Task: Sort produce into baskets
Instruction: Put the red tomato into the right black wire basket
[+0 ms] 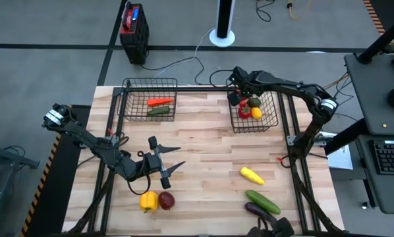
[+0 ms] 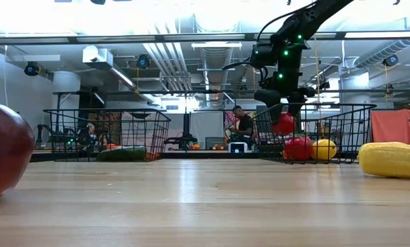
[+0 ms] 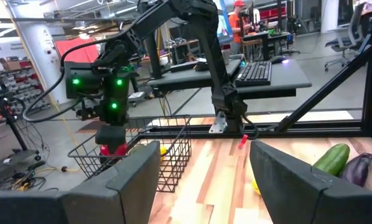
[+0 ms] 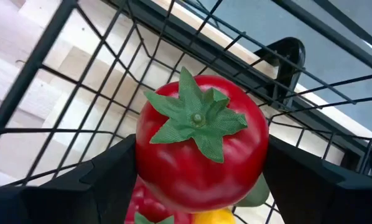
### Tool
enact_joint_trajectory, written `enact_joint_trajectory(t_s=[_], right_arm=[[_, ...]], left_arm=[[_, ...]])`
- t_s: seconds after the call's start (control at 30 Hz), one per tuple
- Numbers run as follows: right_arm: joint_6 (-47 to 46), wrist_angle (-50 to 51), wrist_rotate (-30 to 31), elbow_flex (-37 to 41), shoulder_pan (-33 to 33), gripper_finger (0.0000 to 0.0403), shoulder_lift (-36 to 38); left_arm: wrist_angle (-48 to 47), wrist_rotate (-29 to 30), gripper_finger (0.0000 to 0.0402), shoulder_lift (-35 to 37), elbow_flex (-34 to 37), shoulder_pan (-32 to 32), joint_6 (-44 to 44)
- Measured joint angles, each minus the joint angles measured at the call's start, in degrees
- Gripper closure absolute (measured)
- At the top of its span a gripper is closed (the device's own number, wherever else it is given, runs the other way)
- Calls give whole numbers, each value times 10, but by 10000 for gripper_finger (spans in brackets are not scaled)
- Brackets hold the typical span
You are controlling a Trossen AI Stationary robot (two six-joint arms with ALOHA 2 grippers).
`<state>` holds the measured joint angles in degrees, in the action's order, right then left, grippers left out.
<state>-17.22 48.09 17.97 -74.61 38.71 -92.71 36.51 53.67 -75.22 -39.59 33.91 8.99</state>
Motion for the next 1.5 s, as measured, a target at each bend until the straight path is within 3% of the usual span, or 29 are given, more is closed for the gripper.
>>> enact_joint_trajectory(t_s=[0.3,0.87,1.5], right_arm=[[23,-25,1,18,1,106,9],[46,-247,1,167,7,106,43],[48,-244,1,171,10,68,42]], left_arm=[[-2,0,171,0,0,0,0],[-11,0,171,0,0,0,-10],[-11,0,171,0,0,0,-10]])
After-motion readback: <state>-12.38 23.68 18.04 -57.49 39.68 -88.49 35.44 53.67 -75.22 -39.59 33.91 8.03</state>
